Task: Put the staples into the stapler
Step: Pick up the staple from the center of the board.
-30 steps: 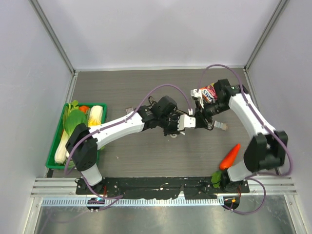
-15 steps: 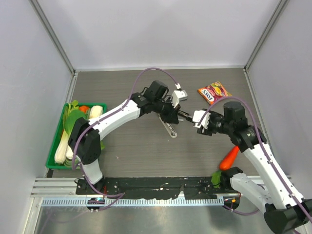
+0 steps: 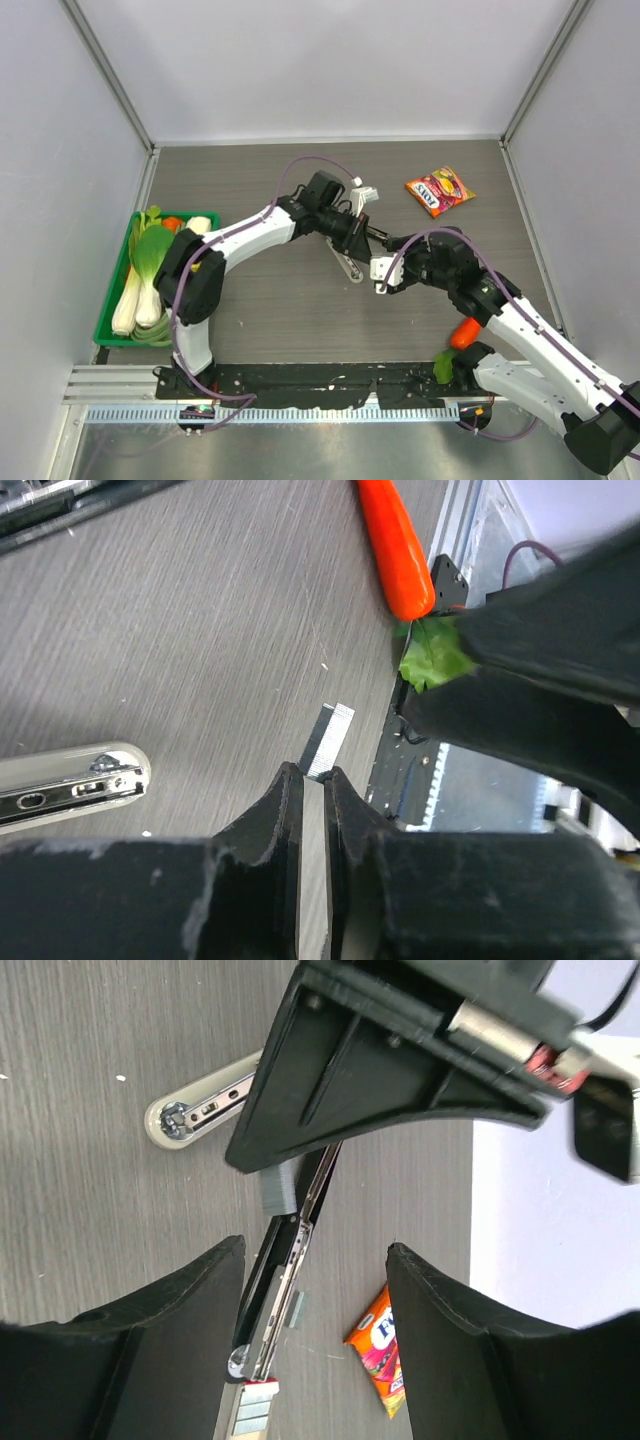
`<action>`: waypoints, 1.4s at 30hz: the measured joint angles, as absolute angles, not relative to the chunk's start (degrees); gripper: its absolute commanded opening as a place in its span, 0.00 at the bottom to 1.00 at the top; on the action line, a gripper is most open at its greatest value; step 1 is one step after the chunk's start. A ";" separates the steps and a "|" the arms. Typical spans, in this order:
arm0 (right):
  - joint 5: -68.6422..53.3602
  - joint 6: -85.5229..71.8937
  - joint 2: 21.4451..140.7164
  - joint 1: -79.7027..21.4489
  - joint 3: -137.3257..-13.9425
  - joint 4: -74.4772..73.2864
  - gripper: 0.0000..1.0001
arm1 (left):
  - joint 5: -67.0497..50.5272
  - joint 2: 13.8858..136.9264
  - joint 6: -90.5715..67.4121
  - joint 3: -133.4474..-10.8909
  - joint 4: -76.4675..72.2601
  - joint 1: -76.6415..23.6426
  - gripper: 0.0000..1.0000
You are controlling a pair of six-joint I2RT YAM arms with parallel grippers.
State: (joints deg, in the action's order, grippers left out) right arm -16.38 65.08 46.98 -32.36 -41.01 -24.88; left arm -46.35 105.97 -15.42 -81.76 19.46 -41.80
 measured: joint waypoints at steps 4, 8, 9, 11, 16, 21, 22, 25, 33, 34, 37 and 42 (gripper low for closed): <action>-15.05 66.26 47.33 -33.69 -39.07 -20.97 0.64 | -48.95 110.59 -19.86 -82.15 18.44 -41.43 0.00; -13.47 67.55 49.23 -34.46 -37.60 -18.06 0.63 | -50.52 112.49 -22.28 -82.19 18.33 -41.45 0.00; -13.43 67.77 49.56 -34.50 -37.47 -18.02 0.63 | -50.76 112.51 -22.61 -82.19 18.31 -41.45 0.00; -13.65 68.18 49.65 -34.57 -37.34 -18.26 0.63 | -51.24 112.51 -23.22 -82.24 17.78 -41.43 0.00; -15.44 68.97 49.52 -34.63 -37.36 -19.66 0.63 | -51.77 112.51 -24.16 -82.26 16.86 -41.21 0.00; -16.84 68.99 51.46 -34.68 -37.36 -20.95 0.62 | -51.94 112.51 -24.97 -82.26 16.19 -41.12 0.00; -17.06 68.99 52.05 -34.68 -37.36 -21.15 0.61 | -51.94 112.51 -25.08 -82.26 16.05 -41.12 0.00; -17.21 68.93 53.19 -34.68 -37.36 -21.50 0.60 | -51.99 112.44 -25.12 -82.26 15.99 -41.12 0.00; -16.67 68.86 53.39 -34.68 -36.32 -19.00 0.57 | -52.05 112.44 -25.23 -82.26 15.51 -41.12 0.00; -16.60 68.88 53.39 -34.70 -36.25 -18.76 0.57 | -52.07 112.44 -25.32 -82.26 15.44 -41.12 0.00; -16.53 68.95 53.39 -34.76 -35.94 -17.96 0.56 | -52.10 112.44 -25.47 -82.26 15.14 -41.12 0.00; -16.16 69.38 53.78 -34.79 -35.55 -17.50 0.52 | -52.23 112.44 -25.78 -82.26 14.83 -41.12 0.00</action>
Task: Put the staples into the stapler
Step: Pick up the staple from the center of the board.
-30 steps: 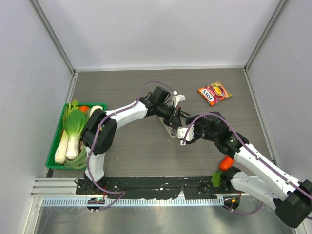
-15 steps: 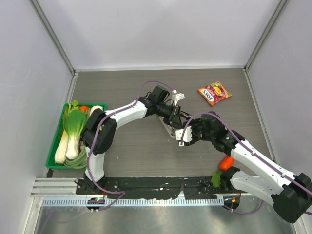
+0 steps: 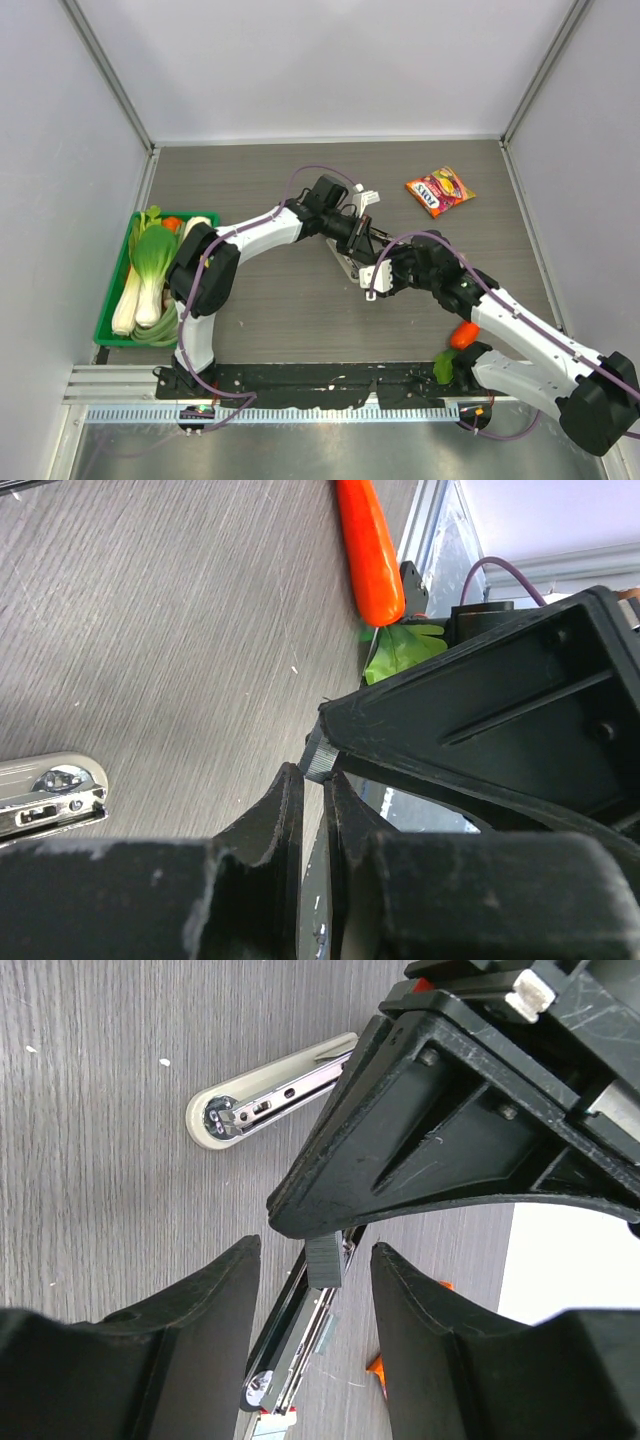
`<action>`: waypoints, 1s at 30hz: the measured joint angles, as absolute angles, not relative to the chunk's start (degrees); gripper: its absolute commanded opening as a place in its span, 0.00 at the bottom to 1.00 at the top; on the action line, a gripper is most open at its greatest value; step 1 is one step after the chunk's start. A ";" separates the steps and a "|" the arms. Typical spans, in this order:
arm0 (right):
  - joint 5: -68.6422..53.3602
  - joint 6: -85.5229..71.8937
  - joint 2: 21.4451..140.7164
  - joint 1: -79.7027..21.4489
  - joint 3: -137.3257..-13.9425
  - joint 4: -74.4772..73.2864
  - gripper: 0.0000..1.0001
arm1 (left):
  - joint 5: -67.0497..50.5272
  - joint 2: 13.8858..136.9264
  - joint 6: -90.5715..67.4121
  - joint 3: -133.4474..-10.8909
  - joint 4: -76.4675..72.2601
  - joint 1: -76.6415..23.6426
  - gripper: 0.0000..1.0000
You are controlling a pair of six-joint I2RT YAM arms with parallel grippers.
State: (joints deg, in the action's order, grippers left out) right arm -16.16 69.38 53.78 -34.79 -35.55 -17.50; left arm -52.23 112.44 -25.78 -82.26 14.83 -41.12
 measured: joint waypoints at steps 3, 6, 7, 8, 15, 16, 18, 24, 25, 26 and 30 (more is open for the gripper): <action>-16.05 69.80 54.13 -34.83 -35.38 -17.45 0.49 | -52.31 112.42 -26.26 -82.26 14.68 -41.12 0.00; -15.81 70.24 54.39 -34.85 -35.29 -17.43 0.43 | -52.36 112.42 -26.68 -82.26 14.31 -41.12 0.00; -15.70 70.39 54.41 -34.89 -35.24 -17.41 0.40 | -52.38 112.42 -26.74 -82.26 14.20 -41.12 0.00; -15.68 70.46 54.41 -34.89 -35.20 -17.41 0.39 | -52.42 112.42 -26.81 -82.26 14.06 -41.12 0.00; -14.68 71.42 54.41 -35.20 -34.96 -16.47 0.26 | -52.64 112.42 -27.24 -82.26 13.87 -41.12 0.00; -14.28 71.66 54.39 -35.27 -34.85 -16.25 0.25 | -52.73 112.42 -27.33 -82.24 13.89 -41.12 0.00; -13.78 71.94 54.37 -35.31 -34.59 -15.51 0.22 | -52.77 112.42 -27.75 -82.15 13.89 -41.12 0.00; -13.13 72.42 54.13 -35.55 -34.22 -14.90 0.17 | -52.77 112.42 -28.12 -82.08 13.78 -41.17 0.16; -13.10 72.47 53.98 -35.57 -34.15 -14.87 0.16 | -52.82 112.42 -28.12 -82.08 13.72 -41.17 0.17; -13.08 72.55 53.80 -35.57 -34.11 -14.87 0.16 | -52.95 112.42 -28.14 -82.08 13.63 -41.17 0.20; -13.02 72.64 53.10 -35.59 -33.89 -15.07 0.15 | -53.23 112.33 -28.12 -82.08 13.26 -41.17 0.29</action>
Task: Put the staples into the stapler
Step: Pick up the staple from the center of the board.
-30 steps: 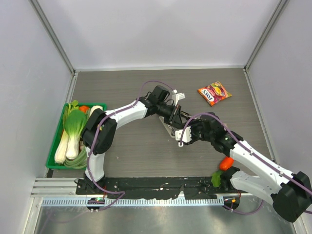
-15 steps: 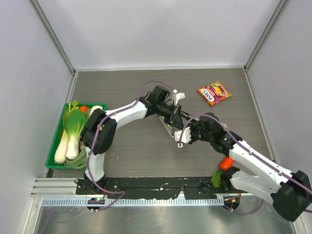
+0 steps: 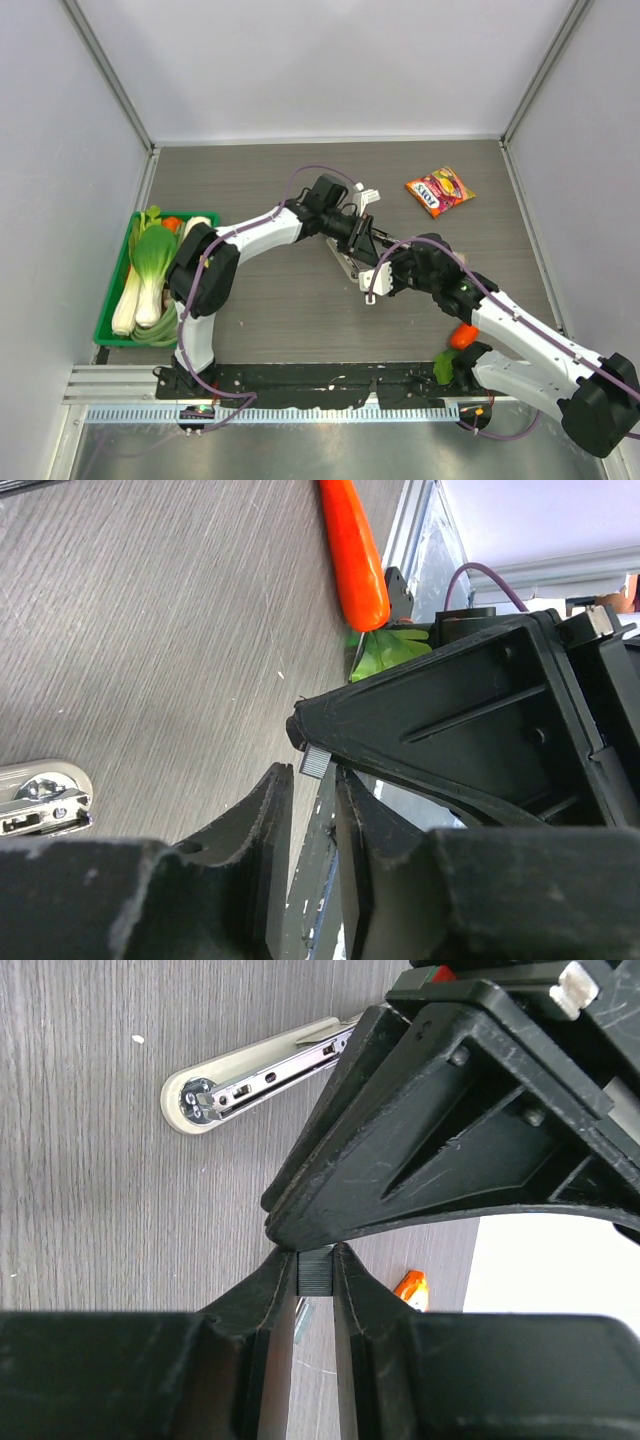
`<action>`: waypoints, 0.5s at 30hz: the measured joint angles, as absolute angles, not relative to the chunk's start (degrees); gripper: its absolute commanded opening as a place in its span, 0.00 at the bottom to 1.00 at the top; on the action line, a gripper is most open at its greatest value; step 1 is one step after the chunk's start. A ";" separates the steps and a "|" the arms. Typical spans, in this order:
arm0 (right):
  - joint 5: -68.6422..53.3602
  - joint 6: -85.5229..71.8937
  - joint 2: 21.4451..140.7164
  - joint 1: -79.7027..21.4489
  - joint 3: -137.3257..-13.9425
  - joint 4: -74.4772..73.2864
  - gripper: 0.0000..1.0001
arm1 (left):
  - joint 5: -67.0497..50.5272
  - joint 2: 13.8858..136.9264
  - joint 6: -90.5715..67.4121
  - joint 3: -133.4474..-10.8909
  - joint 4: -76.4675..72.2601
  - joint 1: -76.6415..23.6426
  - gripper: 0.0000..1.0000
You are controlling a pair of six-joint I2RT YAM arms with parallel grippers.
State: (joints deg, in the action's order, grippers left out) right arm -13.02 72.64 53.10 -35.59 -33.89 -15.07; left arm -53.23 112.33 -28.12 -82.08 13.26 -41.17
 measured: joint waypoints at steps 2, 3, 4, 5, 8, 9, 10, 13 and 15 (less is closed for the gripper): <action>-12.93 72.71 53.01 -35.59 -33.82 -15.14 0.14 | -53.28 112.22 -28.12 -82.08 13.02 -41.10 0.35; -12.88 72.71 52.97 -35.59 -33.82 -15.14 0.14 | -53.30 112.09 -28.10 -82.08 13.02 -41.10 0.43; -12.84 72.71 52.93 -35.59 -33.82 -15.14 0.14 | -53.32 111.96 -28.05 -82.08 13.02 -41.01 0.46; -12.69 72.71 52.86 -35.62 -33.82 -15.20 0.15 | -53.39 111.74 -28.01 -82.08 13.02 -40.82 0.48; -12.43 72.71 52.69 -35.68 -33.82 -15.35 0.14 | -53.52 110.43 -28.10 -82.08 13.04 -40.12 0.57; -12.25 72.69 52.62 -35.70 -33.82 -15.46 0.14 | -53.60 109.78 -28.05 -82.08 13.04 -39.66 0.59; -12.05 72.66 52.47 -35.75 -33.82 -15.53 0.14 | -53.58 108.97 -28.08 -82.08 13.04 -39.13 0.60; -11.77 72.55 52.12 -35.86 -33.82 -15.57 0.14 | -53.54 106.06 -28.08 -82.02 13.02 -36.88 0.62; -11.57 72.31 52.01 -35.86 -33.82 -15.59 0.13 | -53.54 103.85 -28.05 -81.91 12.95 -35.07 0.64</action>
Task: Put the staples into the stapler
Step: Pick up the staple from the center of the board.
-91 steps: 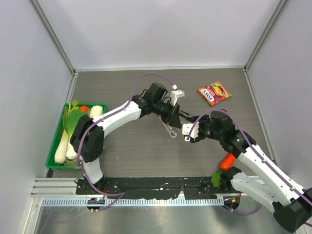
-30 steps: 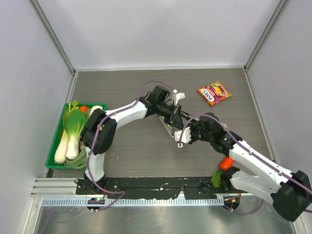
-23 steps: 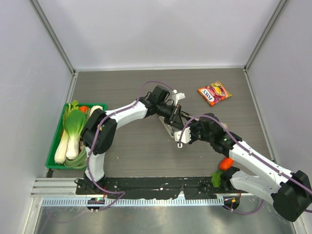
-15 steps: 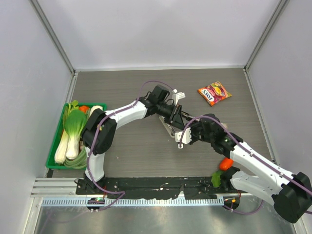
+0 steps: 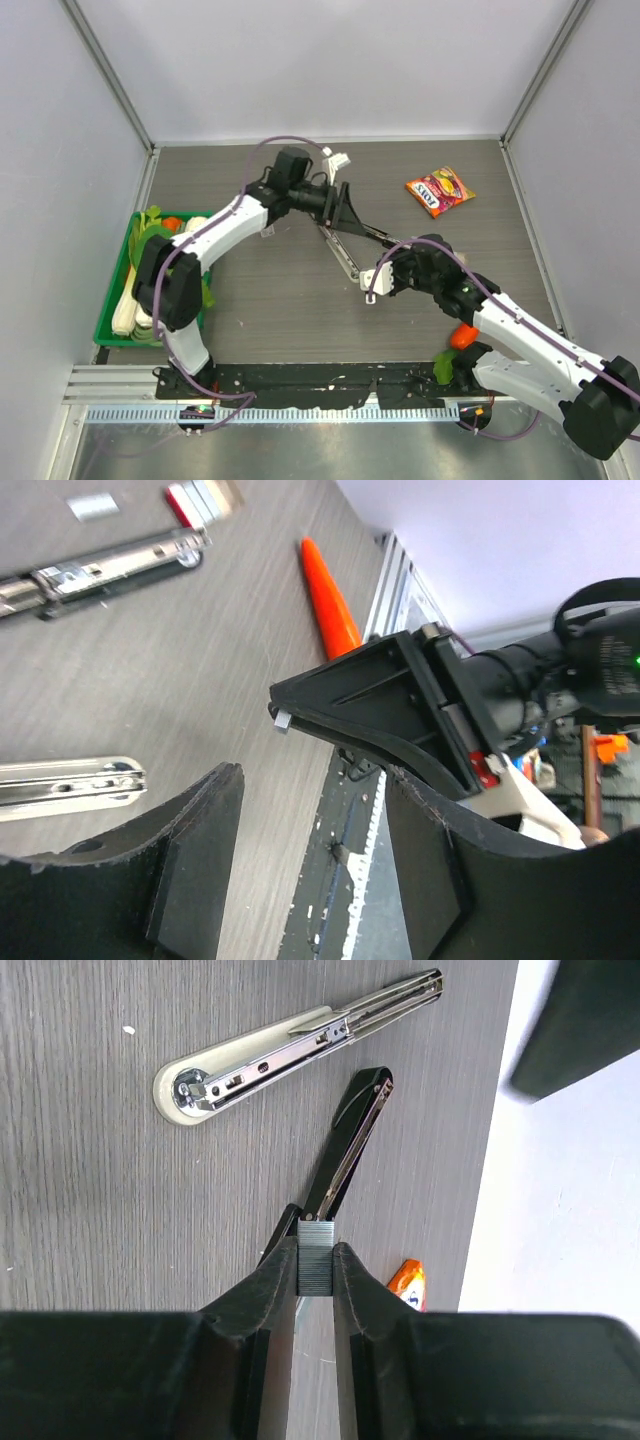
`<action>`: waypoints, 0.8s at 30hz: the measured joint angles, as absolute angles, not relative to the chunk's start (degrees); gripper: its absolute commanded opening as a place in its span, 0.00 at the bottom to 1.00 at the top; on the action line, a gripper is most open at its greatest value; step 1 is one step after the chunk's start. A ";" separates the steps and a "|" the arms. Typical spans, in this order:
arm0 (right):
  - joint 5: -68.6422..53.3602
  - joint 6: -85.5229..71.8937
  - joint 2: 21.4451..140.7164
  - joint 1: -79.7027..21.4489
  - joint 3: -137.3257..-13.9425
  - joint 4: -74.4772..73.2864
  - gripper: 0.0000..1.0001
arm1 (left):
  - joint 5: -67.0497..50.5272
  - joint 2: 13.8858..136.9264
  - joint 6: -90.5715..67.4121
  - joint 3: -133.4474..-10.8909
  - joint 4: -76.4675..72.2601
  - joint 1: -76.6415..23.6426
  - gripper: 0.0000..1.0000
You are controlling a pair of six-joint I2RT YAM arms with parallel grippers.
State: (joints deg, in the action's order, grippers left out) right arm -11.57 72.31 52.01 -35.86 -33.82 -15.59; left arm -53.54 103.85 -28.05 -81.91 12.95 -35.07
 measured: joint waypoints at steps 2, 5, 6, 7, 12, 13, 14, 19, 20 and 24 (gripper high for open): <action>-11.16 71.61 51.99 -35.83 -33.82 -15.66 0.13 | -53.56 101.01 -27.57 -81.69 13.08 -32.67 0.65; -10.66 70.11 51.99 -35.07 -33.87 -16.23 0.13 | -53.45 97.76 -24.58 -81.80 14.94 -28.91 0.69; -10.37 69.32 51.99 -34.59 -33.91 -16.80 0.13 | -53.32 96.99 -22.96 -82.43 17.28 -27.18 0.71; -10.20 68.60 51.99 -33.71 -34.06 -17.61 0.13 | -53.12 96.51 -20.36 -83.44 20.23 -25.52 0.73; -10.94 65.32 52.03 -22.90 -36.60 -23.64 0.13 | -49.01 94.85 -5.45 -88.12 36.23 -14.90 0.77; -11.14 64.84 52.27 -20.16 -37.43 -24.86 0.13 | -48.01 93.69 -3.14 -87.37 38.79 -12.60 0.77; -11.51 64.42 52.71 -17.15 -38.33 -26.13 0.13 | -47.24 92.40 -1.43 -86.08 40.05 -10.70 0.78; -14.15 63.37 59.05 -6.13 -42.98 -32.03 0.12 | -44.12 81.52 5.23 -72.66 44.58 0.89 0.82; -14.66 62.96 60.84 -4.82 -44.03 -33.12 0.12 | -43.79 79.50 6.44 -70.32 45.25 2.44 0.83; -17.26 61.17 66.74 -3.27 -47.37 -35.66 0.12 | -43.55 72.77 9.93 -63.13 46.89 3.95 0.84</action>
State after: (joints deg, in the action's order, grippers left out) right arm -17.26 61.17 66.74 -3.27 -47.37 -35.66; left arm -43.55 72.77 9.93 -63.13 46.89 3.95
